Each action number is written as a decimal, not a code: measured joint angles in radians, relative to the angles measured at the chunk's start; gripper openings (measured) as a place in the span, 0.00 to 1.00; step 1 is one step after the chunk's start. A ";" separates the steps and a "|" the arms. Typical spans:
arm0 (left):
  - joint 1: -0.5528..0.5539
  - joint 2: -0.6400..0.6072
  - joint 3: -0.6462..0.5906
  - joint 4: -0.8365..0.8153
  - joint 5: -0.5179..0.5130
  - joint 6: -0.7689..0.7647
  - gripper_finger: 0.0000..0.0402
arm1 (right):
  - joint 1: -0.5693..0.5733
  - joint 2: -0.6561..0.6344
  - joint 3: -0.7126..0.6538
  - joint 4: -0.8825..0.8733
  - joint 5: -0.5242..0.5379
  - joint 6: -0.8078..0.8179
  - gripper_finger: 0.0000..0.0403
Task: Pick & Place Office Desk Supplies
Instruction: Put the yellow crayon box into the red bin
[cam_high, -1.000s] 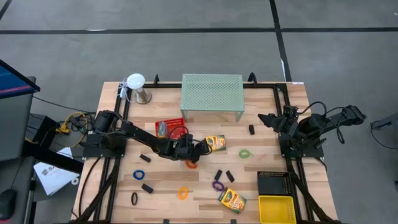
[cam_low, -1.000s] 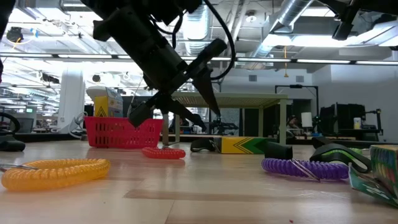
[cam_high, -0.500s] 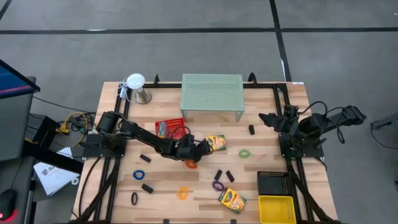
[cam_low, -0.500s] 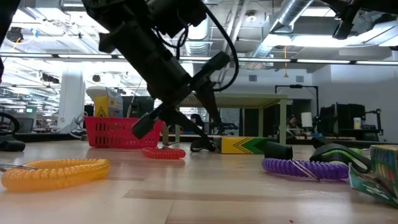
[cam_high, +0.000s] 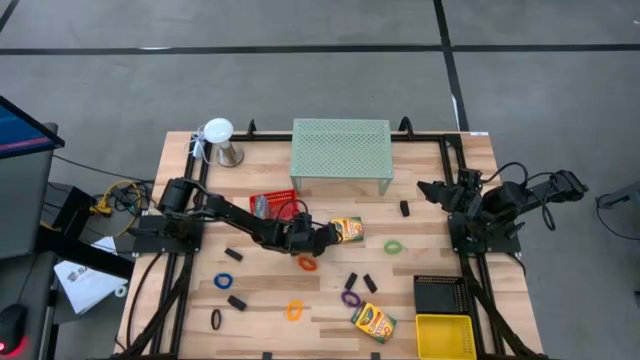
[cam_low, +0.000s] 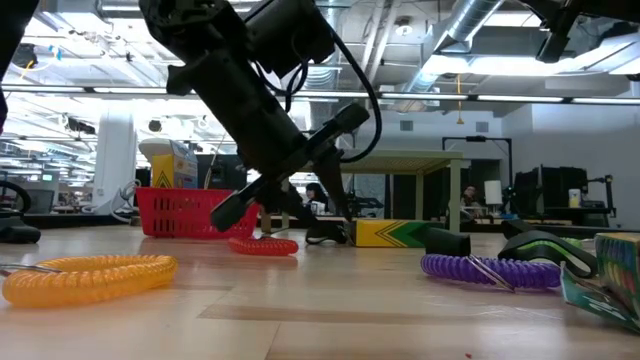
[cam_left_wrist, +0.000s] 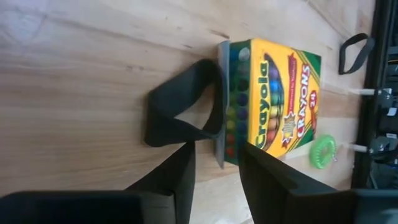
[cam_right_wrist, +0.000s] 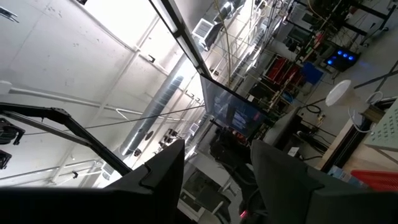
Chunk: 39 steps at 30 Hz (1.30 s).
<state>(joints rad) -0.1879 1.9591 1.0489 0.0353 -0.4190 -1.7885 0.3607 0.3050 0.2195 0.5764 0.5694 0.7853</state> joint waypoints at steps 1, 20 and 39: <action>0.002 0.000 0.000 0.001 0.001 0.001 0.28 | 0.000 0.000 0.000 0.000 -0.001 0.000 0.45; 0.037 0.087 0.079 0.018 0.086 0.028 0.24 | 0.000 0.000 0.000 -0.001 -0.014 0.000 0.45; 0.040 0.082 0.075 0.012 0.113 0.054 0.00 | 0.000 0.000 0.000 -0.007 -0.015 -0.008 0.45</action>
<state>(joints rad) -0.1477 2.0410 1.1235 0.0471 -0.3061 -1.7340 0.3603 0.3054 0.2195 0.5690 0.5541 0.7776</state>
